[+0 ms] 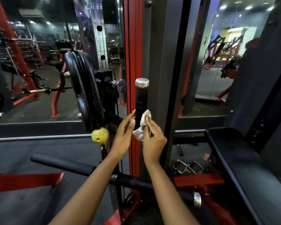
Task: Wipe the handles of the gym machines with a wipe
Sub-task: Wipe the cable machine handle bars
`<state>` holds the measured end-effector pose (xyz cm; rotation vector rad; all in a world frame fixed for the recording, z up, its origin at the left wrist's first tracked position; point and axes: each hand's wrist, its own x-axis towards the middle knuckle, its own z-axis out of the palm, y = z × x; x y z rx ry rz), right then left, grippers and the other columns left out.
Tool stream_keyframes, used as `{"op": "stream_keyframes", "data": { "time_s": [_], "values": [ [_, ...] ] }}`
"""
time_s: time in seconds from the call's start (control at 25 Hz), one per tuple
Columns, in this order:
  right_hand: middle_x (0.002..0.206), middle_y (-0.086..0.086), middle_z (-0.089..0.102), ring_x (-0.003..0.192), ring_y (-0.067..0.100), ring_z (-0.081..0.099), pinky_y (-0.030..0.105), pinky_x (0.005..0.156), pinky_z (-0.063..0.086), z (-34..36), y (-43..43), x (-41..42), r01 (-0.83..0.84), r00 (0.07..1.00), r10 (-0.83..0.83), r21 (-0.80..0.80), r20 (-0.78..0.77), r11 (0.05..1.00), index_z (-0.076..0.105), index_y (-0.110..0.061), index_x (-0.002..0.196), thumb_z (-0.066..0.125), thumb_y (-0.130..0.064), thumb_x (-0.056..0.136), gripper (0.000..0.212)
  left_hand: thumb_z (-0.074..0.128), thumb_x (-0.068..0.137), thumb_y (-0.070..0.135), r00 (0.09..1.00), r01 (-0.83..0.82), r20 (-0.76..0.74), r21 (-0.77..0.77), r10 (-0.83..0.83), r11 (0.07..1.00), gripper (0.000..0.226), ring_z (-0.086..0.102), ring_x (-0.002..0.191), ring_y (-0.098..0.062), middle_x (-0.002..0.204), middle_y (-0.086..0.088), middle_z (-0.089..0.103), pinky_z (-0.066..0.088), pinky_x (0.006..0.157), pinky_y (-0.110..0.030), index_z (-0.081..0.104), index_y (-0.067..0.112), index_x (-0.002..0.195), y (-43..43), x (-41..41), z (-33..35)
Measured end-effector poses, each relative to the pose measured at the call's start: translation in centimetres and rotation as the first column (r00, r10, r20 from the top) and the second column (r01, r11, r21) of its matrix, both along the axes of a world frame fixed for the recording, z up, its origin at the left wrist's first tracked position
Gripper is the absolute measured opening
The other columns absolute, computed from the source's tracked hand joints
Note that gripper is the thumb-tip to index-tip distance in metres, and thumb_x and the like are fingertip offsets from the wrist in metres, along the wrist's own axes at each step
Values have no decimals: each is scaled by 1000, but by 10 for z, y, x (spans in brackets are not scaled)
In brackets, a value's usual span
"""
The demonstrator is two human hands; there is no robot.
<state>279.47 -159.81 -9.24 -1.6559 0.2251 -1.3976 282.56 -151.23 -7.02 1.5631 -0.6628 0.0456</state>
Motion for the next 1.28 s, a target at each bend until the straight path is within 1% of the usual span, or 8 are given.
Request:
{"op": "stream_keyframes", "data": {
  "time_s": [0.12, 0.24, 0.36, 0.56, 0.8, 0.92, 1.16, 1.28],
  "values": [
    [105, 1, 66, 103, 2, 58, 3, 86, 43, -25, 13, -3, -46, 997, 55, 143, -53, 989, 63, -7, 112, 67, 5, 77, 38, 40, 95, 30, 999, -13, 31, 17, 13, 1000, 34, 39, 116, 22, 135, 15, 44, 31, 91, 3, 40, 36, 128, 1, 2, 0],
    [100, -7, 65, 95, 2, 62, 15, 82, 51, -10, 6, -7, -69, 997, 72, 289, -1, 955, 58, -18, 113, 63, 5, 80, 40, 46, 93, 42, 996, -22, 83, 81, 15, 996, 38, 42, 120, 14, 134, 14, 45, 35, 94, -3, 36, 42, 129, 3, 10, -3],
    [107, -4, 63, 101, 1, 59, 10, 85, 48, 23, 0, -1, -77, 995, 63, 189, 79, 979, 61, -11, 115, 59, 7, 82, 37, 44, 94, 32, 998, -39, 47, 109, 34, 993, 37, 37, 129, -1, 139, 12, 39, 34, 106, -20, 32, 44, 127, -4, 14, -10],
    [105, 4, 68, 100, 2, 59, 4, 84, 44, -6, 13, 8, -13, 999, 3, 233, 46, 972, 66, -5, 108, 61, 8, 79, 32, 40, 98, 24, 997, -72, 17, 103, 71, 992, 35, 34, 121, 12, 130, 22, 38, 29, 97, -2, 33, 41, 127, -5, 12, -11],
    [89, 1, 72, 85, 13, 67, 35, 82, 55, -45, 27, 22, -124, 961, 227, 484, -161, 867, 71, -14, 101, 62, -1, 83, 24, 45, 96, 23, 990, -139, 43, 130, 134, 982, 42, 36, 105, 26, 114, 32, 39, 27, 85, 6, 28, 38, 131, -8, 11, -13],
    [95, 1, 72, 89, 10, 66, 35, 90, 52, -45, 23, 19, -121, 946, 279, 619, -165, 776, 70, -14, 104, 62, -3, 83, 25, 44, 96, 20, 991, -125, 65, 144, 117, 982, 42, 34, 110, 22, 117, 34, 36, 27, 88, 5, 28, 35, 132, -6, 10, -11],
    [95, -4, 70, 84, -3, 63, 6, 75, 46, -26, 6, -27, -119, 944, 250, 481, -216, 868, 68, -14, 107, 64, -4, 83, 27, 44, 96, 23, 997, -77, -6, 83, 78, 994, 37, 32, 134, -3, 136, 16, 37, 25, 113, -28, 36, 36, 130, -4, -1, -12],
    [94, -13, 69, 82, -9, 62, 8, 75, 47, -20, -6, -57, -138, 920, 250, 349, -300, 927, 69, -17, 106, 64, -4, 83, 28, 44, 97, 27, 995, -102, 20, 113, 100, 988, 41, 25, 138, -2, 144, 14, 34, 22, 112, -23, 37, 32, 137, 5, -23, -17]
  ]
}}
